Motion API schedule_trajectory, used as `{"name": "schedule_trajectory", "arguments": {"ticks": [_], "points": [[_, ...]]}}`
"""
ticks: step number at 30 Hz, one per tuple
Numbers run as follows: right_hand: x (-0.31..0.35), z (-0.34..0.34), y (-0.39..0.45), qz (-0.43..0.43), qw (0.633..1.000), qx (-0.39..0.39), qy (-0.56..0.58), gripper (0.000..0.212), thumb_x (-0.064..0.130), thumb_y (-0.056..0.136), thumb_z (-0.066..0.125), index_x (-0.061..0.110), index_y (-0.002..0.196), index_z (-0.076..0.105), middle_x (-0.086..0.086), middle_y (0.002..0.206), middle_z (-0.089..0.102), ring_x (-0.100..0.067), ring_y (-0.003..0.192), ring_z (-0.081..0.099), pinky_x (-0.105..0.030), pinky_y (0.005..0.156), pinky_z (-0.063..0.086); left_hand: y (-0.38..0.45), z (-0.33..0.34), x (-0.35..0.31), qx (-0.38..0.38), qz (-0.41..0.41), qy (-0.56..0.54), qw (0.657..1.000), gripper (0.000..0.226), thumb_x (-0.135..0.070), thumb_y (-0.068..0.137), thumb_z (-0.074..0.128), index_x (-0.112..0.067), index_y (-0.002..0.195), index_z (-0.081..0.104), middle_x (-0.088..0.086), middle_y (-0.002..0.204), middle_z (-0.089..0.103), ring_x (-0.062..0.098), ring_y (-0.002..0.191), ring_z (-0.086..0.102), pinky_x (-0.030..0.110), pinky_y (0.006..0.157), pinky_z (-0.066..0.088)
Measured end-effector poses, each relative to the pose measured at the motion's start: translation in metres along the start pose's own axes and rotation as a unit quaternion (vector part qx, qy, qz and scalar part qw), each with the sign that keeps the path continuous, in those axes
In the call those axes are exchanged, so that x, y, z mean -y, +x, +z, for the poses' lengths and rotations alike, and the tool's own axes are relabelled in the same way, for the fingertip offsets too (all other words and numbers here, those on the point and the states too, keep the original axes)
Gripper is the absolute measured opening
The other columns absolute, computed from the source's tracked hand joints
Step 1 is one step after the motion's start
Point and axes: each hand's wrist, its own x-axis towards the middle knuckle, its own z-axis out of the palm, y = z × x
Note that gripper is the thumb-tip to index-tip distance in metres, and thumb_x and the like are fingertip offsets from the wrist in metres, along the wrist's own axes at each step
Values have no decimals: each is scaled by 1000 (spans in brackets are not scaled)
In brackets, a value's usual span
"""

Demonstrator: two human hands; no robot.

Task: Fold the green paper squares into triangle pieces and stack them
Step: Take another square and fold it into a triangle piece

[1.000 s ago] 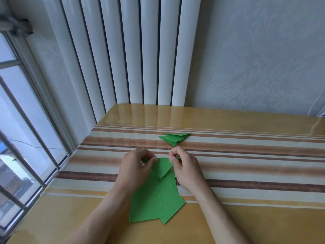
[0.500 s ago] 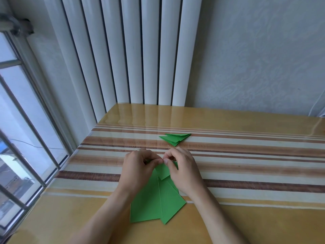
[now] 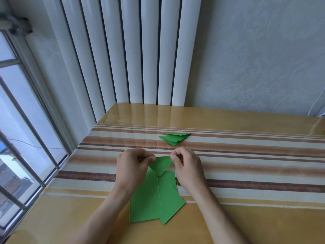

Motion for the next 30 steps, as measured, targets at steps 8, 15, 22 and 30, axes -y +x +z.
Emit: {"name": "schedule_trajectory", "arguments": {"ticks": [8,15,22,30], "points": [[1,-4,1,33,994,-54,89,10,19,100,69,23,91,69,13,87,68,1,80,62,-8,67,45,1,-3,2,-1,-29,-34,999,12,-20,86,84,-25,75,81,-2,57,70,1,49,51,14,47,38],[-2,-2,5,80,959,-4,272,8,20,99,71,14,93,73,-4,88,77,-20,85,74,-47,88,60,-2,-3,1,27,-77,-157,984,17,-24,89,80,-16,74,78,0,58,68,6,54,57,14,51,43],[3,-3,6,76,939,-49,331,12,14,99,70,15,87,73,7,79,72,-4,75,64,-17,71,50,-6,2,-4,199,-65,-129,969,23,-24,94,75,-13,74,72,-4,65,61,9,62,51,23,63,40],[9,-2,-1,17,963,109,247,13,20,99,69,23,86,72,-3,89,71,-27,93,66,-39,85,52,-2,-2,-5,100,-26,-174,979,9,-18,96,73,-18,88,76,1,74,72,11,70,62,29,70,49]]}}
